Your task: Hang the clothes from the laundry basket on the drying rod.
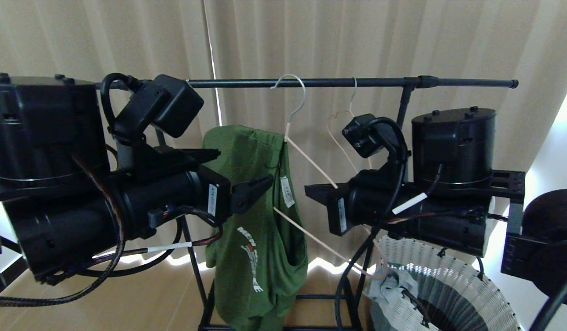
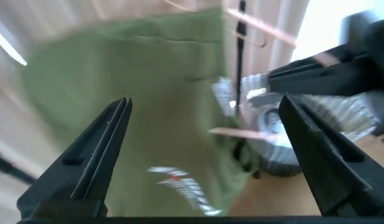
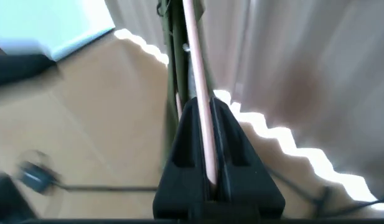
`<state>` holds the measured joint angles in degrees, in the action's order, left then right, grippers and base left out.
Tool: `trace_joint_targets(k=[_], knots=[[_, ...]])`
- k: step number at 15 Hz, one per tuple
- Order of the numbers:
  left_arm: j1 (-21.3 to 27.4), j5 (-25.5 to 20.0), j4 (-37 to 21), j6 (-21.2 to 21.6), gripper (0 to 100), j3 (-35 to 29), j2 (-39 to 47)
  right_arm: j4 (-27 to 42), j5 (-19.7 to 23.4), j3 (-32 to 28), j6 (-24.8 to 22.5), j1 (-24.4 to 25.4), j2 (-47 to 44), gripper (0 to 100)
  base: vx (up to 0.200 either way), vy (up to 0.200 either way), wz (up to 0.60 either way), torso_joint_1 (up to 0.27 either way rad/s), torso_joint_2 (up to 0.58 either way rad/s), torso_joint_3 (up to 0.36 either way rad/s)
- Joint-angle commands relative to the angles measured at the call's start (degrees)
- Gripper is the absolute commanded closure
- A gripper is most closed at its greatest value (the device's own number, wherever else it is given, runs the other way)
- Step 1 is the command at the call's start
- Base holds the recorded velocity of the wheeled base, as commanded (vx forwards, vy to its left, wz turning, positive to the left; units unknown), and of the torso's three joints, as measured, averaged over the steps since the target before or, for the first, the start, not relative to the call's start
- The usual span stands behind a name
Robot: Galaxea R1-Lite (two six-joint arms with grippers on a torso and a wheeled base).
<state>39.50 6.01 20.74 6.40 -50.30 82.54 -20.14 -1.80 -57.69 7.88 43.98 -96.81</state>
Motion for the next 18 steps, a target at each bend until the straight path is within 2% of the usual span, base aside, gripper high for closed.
trace_joint_targets(k=[1,3,5,7,8,9,11,12,13,18], knots=[[-1.0,0.0,0.0,1.8,0,2.1,-2.9,-0.2,0.3,5.0,-4.0,-2.1,6.0,100,0.000,0.000,0.00,0.000,0.00,0.000],[-2.4,-1.3,0.3,5.1,0,3.3,-4.9,-0.1,0.7,7.0,-7.4,-4.3,7.9,100,0.000,0.000,0.00,0.000,0.00,0.000],[-5.6,-7.9,1.4,11.3,0,3.9,-6.5,-0.2,2.9,7.5,-8.6,-5.8,8.4,100,0.000,0.000,0.00,0.000,0.00,0.000],[-9.4,-11.9,2.5,18.0,0,3.4,-6.2,-0.1,6.4,7.4,-8.9,-6.6,9.1,100,0.000,0.000,0.00,0.000,0.00,0.000],[-9.4,-11.9,2.5,18.0,0,3.4,-6.2,-0.1,6.4,7.4,-8.9,-6.6,9.1,100,0.000,0.000,0.00,0.000,0.00,0.000],[-11.8,-14.8,4.2,24.7,0,3.0,-4.8,0.4,9.8,7.4,-11.5,-7.7,9.2,100,0.000,0.000,0.00,0.000,0.00,0.000],[-12.1,-18.8,4.4,30.5,0,2.4,-3.4,0.6,12.4,7.4,-12.5,-7.8,8.9,100,0.000,0.000,0.00,0.000,0.00,0.000],[-12.1,-19.4,4.4,31.7,0,1.9,-2.7,0.6,12.9,7.4,-12.6,-7.8,8.8,100,0.000,0.000,0.00,0.000,0.00,0.000],[-12.1,-19.5,4.4,34.6,0,-0.2,-0.5,0.6,13.1,7.2,-12.6,-7.6,8.7,100,0.000,0.000,0.00,0.000,0.00,0.000],[-12.1,-19.5,4.6,39.2,0,-3.7,4.2,0.6,15.7,7.3,-12.6,-6.3,8.7,100,0.000,0.000,0.00,0.000,0.00,0.000]])
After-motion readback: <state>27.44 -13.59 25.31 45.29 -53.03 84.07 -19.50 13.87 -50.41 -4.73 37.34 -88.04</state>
